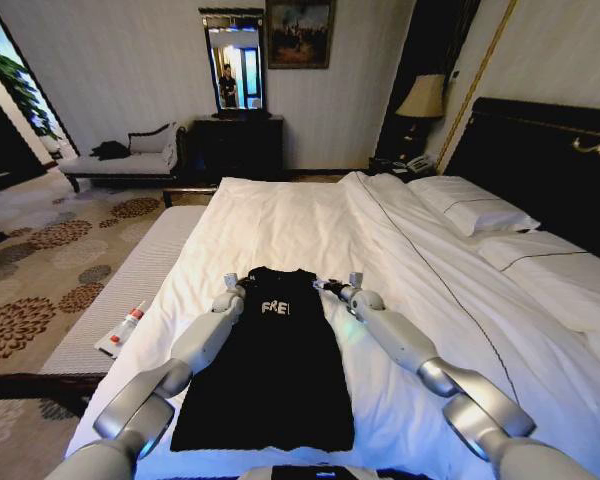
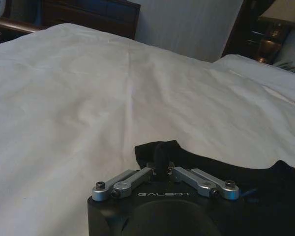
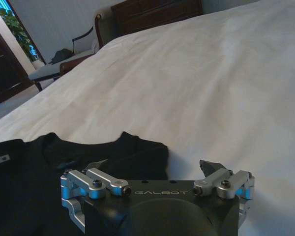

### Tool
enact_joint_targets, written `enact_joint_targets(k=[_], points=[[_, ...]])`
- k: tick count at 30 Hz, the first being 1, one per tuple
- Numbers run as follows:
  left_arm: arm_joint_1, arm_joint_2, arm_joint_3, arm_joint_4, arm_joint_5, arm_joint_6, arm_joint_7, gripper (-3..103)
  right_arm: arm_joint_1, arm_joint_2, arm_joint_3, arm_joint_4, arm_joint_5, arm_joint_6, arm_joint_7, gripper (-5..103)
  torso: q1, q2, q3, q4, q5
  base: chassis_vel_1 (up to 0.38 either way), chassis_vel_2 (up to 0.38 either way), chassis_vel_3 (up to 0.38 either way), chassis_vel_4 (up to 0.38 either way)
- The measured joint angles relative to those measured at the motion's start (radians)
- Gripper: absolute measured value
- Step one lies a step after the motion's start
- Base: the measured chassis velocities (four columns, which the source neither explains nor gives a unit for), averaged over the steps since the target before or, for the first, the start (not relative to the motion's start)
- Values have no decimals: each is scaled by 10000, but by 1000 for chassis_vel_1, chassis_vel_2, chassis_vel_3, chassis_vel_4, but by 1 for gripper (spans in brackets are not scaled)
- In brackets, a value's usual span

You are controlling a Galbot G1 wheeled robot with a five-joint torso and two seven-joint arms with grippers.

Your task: Fold the clothes on the bed.

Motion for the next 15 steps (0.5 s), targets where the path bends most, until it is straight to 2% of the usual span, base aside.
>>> enact_joint_targets(k=[5,10,12,13,15], points=[[-168,-58,212,108,-152,-3,66,0,456,423,47,-895,121,54,96,100,0,0,1,13,1,0,0,0,0],[-409,-364,600,336,-247,-5,168,0,435,413,218,-1130,61,-19,143,101,1,0,1,-1,0,0,0,0,0],[-456,-411,728,339,-281,-6,176,0,354,405,332,-1162,140,-24,265,94,1,0,0,-3,3,0,0,0,0],[-456,-411,728,339,-281,-6,176,0,354,405,332,-1162,140,-24,265,94,1,0,0,-3,3,0,0,0,0],[-486,-407,778,348,-307,-5,177,0,264,362,349,-1082,222,-70,312,83,0,0,0,1,1,0,0,0,0]])
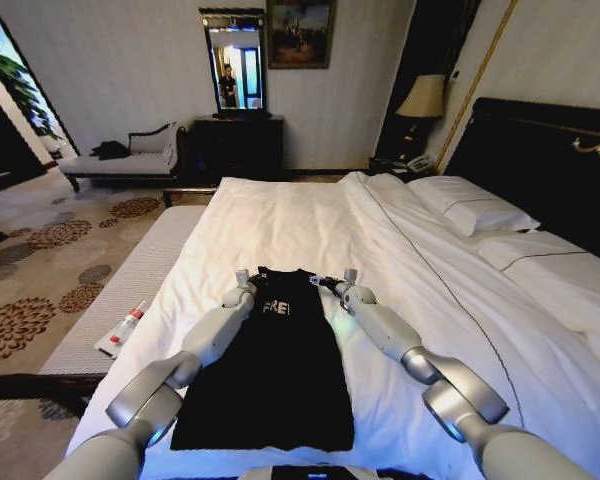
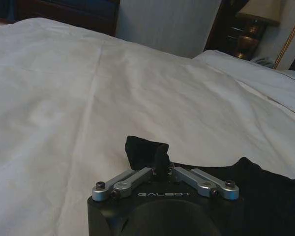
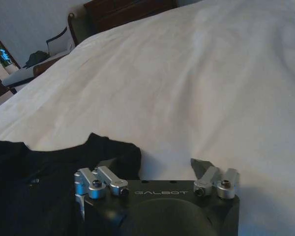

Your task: Fold the clothes on the bed.

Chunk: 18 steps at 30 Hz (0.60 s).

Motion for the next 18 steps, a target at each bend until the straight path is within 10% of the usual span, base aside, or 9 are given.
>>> enact_joint_targets(k=[18], points=[[46,262,-15,-107,-86,-23,-38,0,32,194,-311,104,12,-91,-152,18,0,0,0,3,-2,0,0,0,0]])
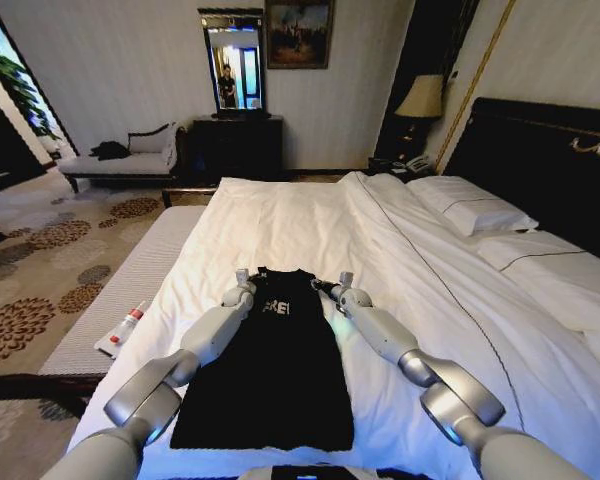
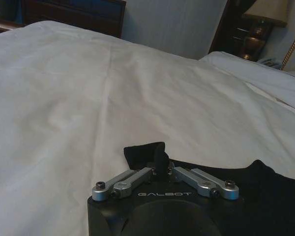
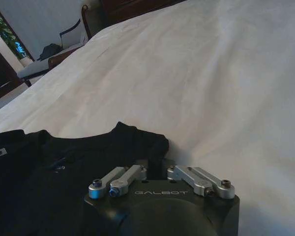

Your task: Fold the clothes on the bed.

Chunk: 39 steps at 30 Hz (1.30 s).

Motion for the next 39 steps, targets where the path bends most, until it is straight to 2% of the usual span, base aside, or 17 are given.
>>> enact_joint_targets(k=[1,4,12,16,19,20,25,26,30,33,36,39], points=[[0,0,0,0,0,0,0,0,0,0,0,0,0,0,0,18,0,0,0,0,0,0,0,0,0],[24,34,-33,-55,-1,-7,-39,0,0,-16,-15,73,19,10,9,3,0,0,0,-1,0,0,0,0,0],[101,137,-144,-305,21,-45,-200,0,-72,-34,20,305,144,59,218,0,1,0,0,0,2,0,0,0,0],[269,456,-274,-841,-28,-47,-383,0,-275,-354,115,1065,221,-38,473,0,2,0,1,1,2,0,0,0,0],[486,1150,-521,-1899,-221,10,-626,0,-523,-1101,362,2413,447,-209,809,0,1,-1,1,1,3,0,0,0,0],[486,1150,-521,-1899,-221,10,-626,0,-523,-1101,362,2413,447,-209,809,0,1,-1,1,1,3,0,0,0,0],[656,2037,-748,-3643,-541,157,-1348,0,-581,-2618,597,5008,1035,-444,1574,0,-1,1,-2,-2,-1,0,0,0,0],[656,2037,-748,-3643,-541,157,-1348,0,-581,-2618,597,5008,1035,-444,1574,0,-1,1,-2,-2,-1,0,0,0,0],[595,2335,-879,-4688,-889,-5,-1991,0,-532,-3205,564,6465,1283,-522,2185,0,0,0,-1,-2,2,0,0,0,0],[430,2519,-903,-5045,-966,-147,-2154,0,-317,-3424,493,7023,1514,-551,2563,0,-1,0,-2,0,2,0,0,0,0],[-109,2895,-818,-5439,-1204,-527,-2244,0,350,-3745,286,7557,1951,-552,3009,0,0,0,-1,2,0,0,0,0,0],[-563,3163,-653,-5600,-1447,-558,-2248,0,1005,-3892,-3,7681,2317,-552,3232,0,0,0,-2,0,-1,0,0,0,0]])
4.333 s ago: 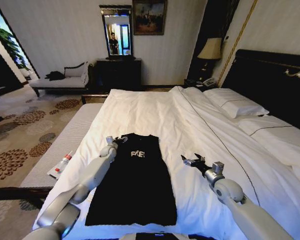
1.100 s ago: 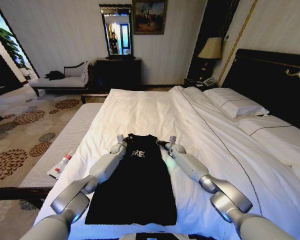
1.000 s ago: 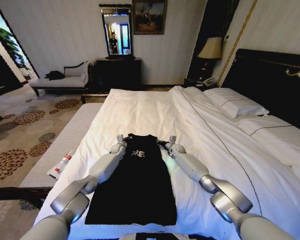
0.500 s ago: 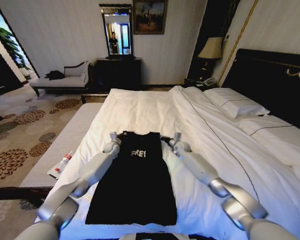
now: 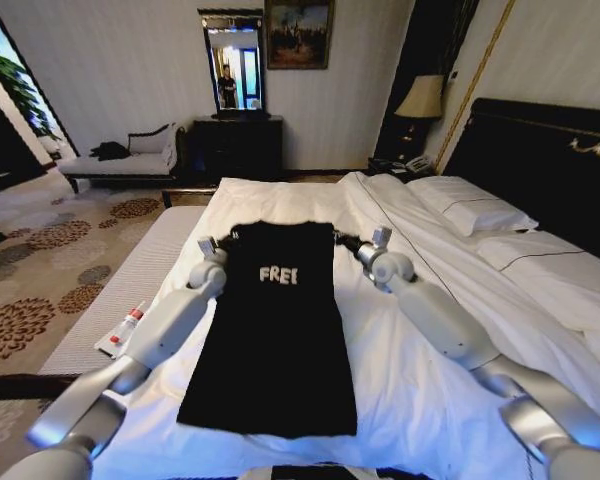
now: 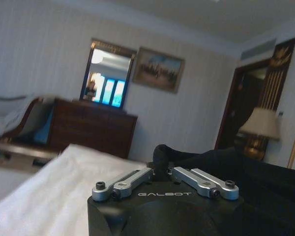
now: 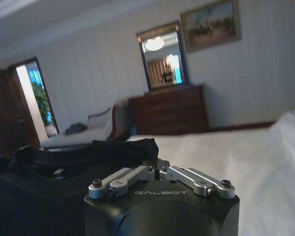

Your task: Fold the clothes on the bed.

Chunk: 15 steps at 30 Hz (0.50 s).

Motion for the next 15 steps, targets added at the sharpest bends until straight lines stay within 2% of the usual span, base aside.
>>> enact_joint_targets(k=[3,8,12,15], points=[[-546,209,277,71,-241,-49,0,0,657,-27,-355,-92,355,6,222,0,0,0,0,2,2,0,0,0,0],[-1369,232,1093,891,-353,-506,41,0,1442,190,-964,-759,630,170,459,0,0,0,2,2,0,0,0,0,0],[-1641,-71,1480,1605,-261,-847,173,0,1687,447,-1287,-1399,507,328,392,0,2,0,3,2,2,0,0,0,0],[-1954,-642,1690,2756,-23,-1148,541,0,1831,734,-1504,-2319,126,535,29,0,1,0,3,-2,2,0,0,0,0]])
